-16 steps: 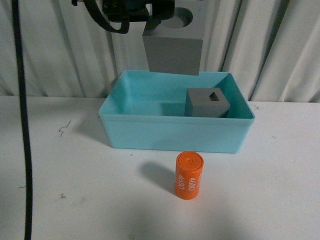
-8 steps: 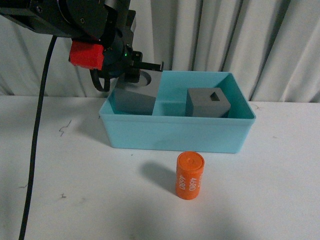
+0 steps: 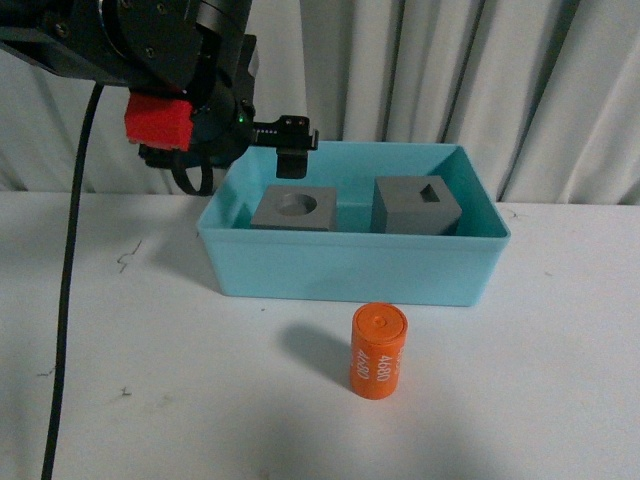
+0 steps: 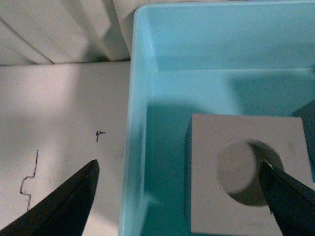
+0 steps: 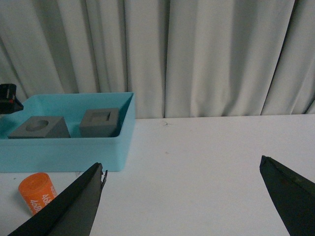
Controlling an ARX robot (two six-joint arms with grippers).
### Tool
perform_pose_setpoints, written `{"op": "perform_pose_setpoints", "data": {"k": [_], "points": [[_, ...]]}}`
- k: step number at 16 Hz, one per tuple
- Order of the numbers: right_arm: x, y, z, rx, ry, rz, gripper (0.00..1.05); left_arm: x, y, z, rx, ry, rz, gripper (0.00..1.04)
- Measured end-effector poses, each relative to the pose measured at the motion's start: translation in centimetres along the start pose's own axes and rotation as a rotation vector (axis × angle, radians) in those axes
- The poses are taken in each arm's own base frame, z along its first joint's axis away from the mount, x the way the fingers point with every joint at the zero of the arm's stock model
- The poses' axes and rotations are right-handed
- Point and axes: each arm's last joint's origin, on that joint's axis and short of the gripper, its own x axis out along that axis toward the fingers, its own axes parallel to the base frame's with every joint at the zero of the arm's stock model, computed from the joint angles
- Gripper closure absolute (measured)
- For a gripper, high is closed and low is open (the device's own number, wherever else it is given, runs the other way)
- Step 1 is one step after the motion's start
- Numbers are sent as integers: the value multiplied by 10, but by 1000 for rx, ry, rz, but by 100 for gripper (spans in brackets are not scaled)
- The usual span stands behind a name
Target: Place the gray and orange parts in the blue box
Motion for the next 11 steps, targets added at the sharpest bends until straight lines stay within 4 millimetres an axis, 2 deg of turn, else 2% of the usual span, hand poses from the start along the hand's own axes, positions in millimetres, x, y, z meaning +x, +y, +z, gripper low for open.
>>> {"op": "perform_pose_setpoints", "data": {"k": [1, 2, 3, 4, 5, 7, 9, 10, 11], "points": [[0, 0, 0, 0, 0, 0, 6, -73, 8, 12, -155, -74, -163, 7], [0, 0, 0, 0, 0, 0, 6, -122, 11, 15, -207, -115, -250, 7], [0, 0, 0, 0, 0, 0, 6, -168, 15, 1, -243, -127, -314, 7], [0, 0, 0, 0, 0, 0, 6, -193, 19, -21, -241, -105, -343, 7], [0, 0, 0, 0, 0, 0, 6, -210, 26, -51, -246, -51, -341, 7], [0, 0, 0, 0, 0, -1, 6, -230, 46, -117, -293, 94, -227, 7], [0, 0, 0, 0, 0, 1, 6, -253, 56, -167, -327, 174, -173, 7], [0, 0, 0, -1, -1, 1, 6, -257, 54, -179, -308, -127, -197, 16], [0, 0, 0, -1, -1, -1, 6, -261, 59, -182, -291, -297, -180, 23]]}}
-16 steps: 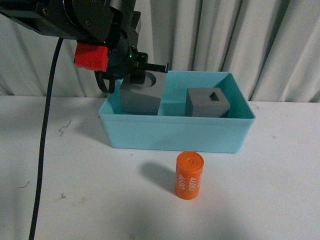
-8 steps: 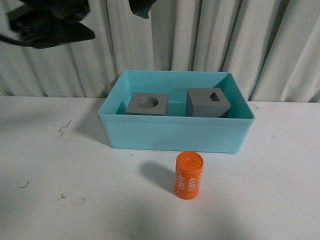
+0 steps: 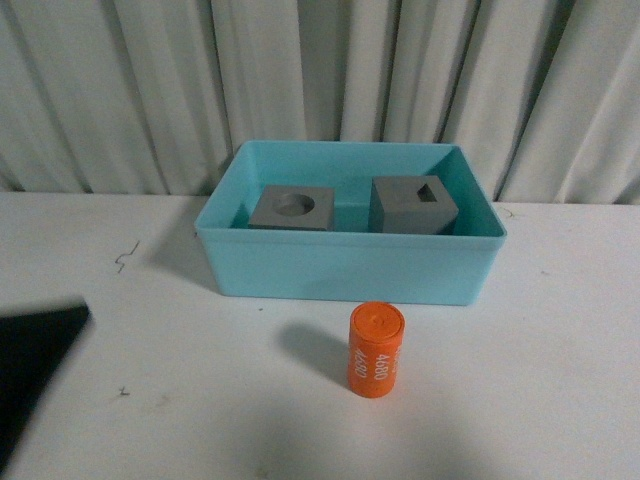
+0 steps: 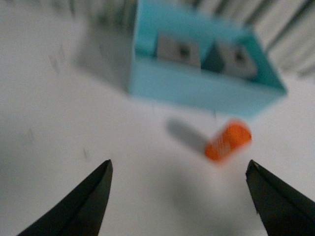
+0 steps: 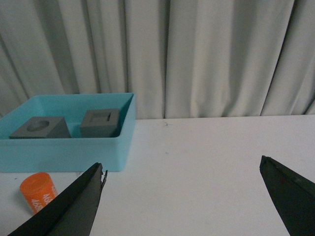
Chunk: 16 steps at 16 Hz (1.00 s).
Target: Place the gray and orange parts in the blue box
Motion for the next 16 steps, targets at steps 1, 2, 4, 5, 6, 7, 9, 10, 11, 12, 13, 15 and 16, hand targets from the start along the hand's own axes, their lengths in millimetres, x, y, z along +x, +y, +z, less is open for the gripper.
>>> {"op": "perform_pose_setpoints", "data": {"k": [1, 2, 4, 5, 6, 7, 9, 10, 11, 12, 13, 15, 16], "points": [[0, 0, 0, 0, 1, -1, 6, -4, 9, 2, 32, -140, 39, 30], [0, 0, 0, 0, 1, -2, 6, -8, 20, 2, 80, -255, 81, 39], [0, 0, 0, 0, 1, 0, 6, -15, 29, 5, 174, -331, 85, 56], [0, 0, 0, 0, 1, 1, 6, -18, 33, 7, 212, -343, 81, 67], [0, 0, 0, 0, 1, 0, 6, -21, 40, 5, 241, -337, 94, 81], [0, 0, 0, 0, 1, 0, 6, -22, 45, 3, 257, -330, 96, 92], [0, 0, 0, 0, 1, 1, 6, -26, 53, -1, 262, -359, 91, 103], [0, 0, 0, 0, 1, 1, 6, -26, 56, -2, 264, -346, 95, 103], [0, 0, 0, 0, 1, 0, 6, -28, 57, -2, 264, -343, 92, 103], [0, 0, 0, 0, 1, 0, 6, -30, 59, -1, 264, -356, 89, 103], [0, 0, 0, 0, 1, 1, 6, -33, 65, -1, 268, -347, 76, 103], [0, 0, 0, 0, 2, 1, 6, -35, 70, 0, 263, -354, 102, 103], [0, 0, 0, 0, 0, 1, 6, -36, 69, -1, 266, -351, 87, 103]]}}
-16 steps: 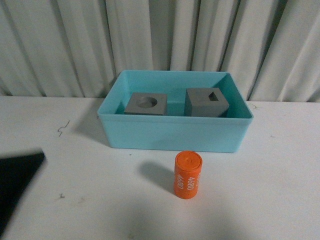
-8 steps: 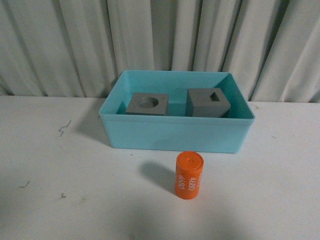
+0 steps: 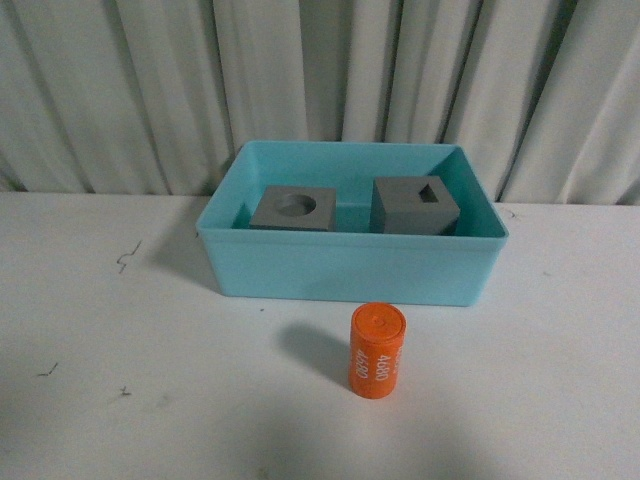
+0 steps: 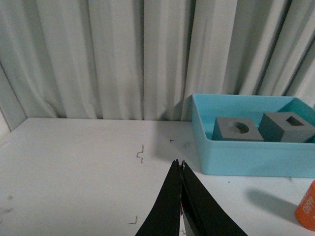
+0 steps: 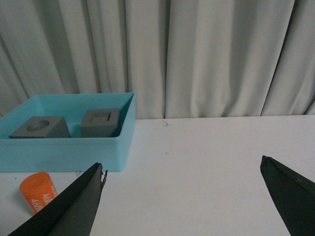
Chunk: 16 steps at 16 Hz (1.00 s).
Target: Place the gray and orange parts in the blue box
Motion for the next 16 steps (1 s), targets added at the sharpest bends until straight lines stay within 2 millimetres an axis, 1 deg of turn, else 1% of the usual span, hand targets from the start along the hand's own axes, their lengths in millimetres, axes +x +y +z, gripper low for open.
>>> {"op": "perform_pose_setpoints", "data": {"k": [3, 4, 5, 6, 7, 11, 12, 13, 14, 16], "points": [[0, 0, 0, 0, 2, 0, 6, -2, 0, 0, 0, -2, 1, 103], [0, 0, 0, 0, 1, 0, 6, -7, 0, -5, 0, 47, 3, 103], [0, 0, 0, 0, 1, 0, 6, -12, 0, -4, 0, 22, 2, 103], [0, 0, 0, 0, 2, 0, 6, -13, 0, 0, 0, -11, 1, 103], [0, 0, 0, 0, 0, 1, 6, -13, 0, -4, 0, 17, 4, 103], [0, 0, 0, 0, 1, 0, 6, -13, 0, -3, 0, 9, 2, 103], [0, 0, 0, 0, 1, 1, 6, -13, 0, -3, 0, 9, 4, 97], [0, 0, 0, 0, 1, 0, 6, -13, 0, -3, 0, 9, 3, 88], [0, 0, 0, 0, 1, 0, 6, -13, 0, -3, 0, 9, 3, 77], [0, 0, 0, 0, 1, 0, 6, -13, 0, -3, 0, 9, 3, 52]]}}
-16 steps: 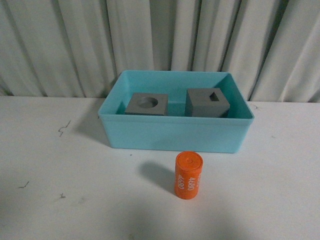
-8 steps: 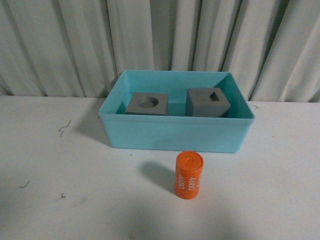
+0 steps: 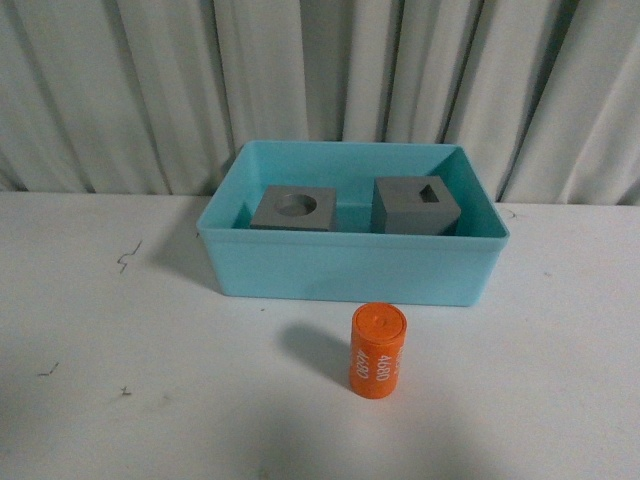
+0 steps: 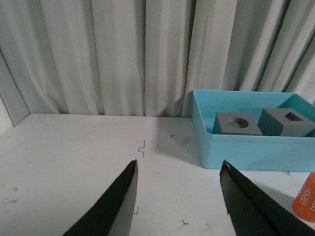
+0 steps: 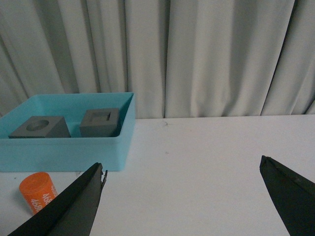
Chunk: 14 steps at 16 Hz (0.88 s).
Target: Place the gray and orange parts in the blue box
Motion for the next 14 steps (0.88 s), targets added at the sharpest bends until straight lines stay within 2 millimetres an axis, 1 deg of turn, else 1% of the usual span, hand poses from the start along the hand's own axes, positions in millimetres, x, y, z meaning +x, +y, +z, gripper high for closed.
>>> {"op": "perform_pose_setpoints", "data": {"k": [2, 3, 4, 5, 6, 7, 8, 9, 10, 11, 12, 13, 14], "points": [[0, 0, 0, 0, 0, 0, 6, 0, 0, 0, 0, 0, 0, 36], [0, 0, 0, 0, 0, 0, 6, 0, 0, 0, 0, 0, 0, 25], [0, 0, 0, 0, 0, 0, 6, 0, 0, 0, 0, 0, 0, 11], [0, 0, 0, 0, 0, 0, 6, 0, 0, 0, 1, 0, 0, 5], [0, 0, 0, 0, 0, 0, 6, 0, 0, 0, 1, 0, 0, 8], [0, 0, 0, 0, 0, 0, 6, 0, 0, 0, 1, 0, 0, 7], [0, 0, -2, 9, 60, -20, 6, 0, 0, 0, 1, 0, 0, 7], [4, -4, -1, 41, 328, -94, 6, 0, 0, 0, 1, 0, 1, 7], [17, -14, 6, 71, 395, -122, 6, 0, 0, 0, 1, -1, -1, 7], [34, -28, 19, 73, 369, -101, 6, 0, 0, 0, 1, 0, 0, 7], [53, -41, 32, 38, 339, -37, 6, 0, 0, 0, 1, 0, 0, 7], [80, -52, 43, -23, 326, 74, 6, 0, 0, 0, 1, 0, 0, 7], [107, -56, 41, -74, 386, 221, 6, 0, 0, 0, 1, 0, 0, 7]]}}
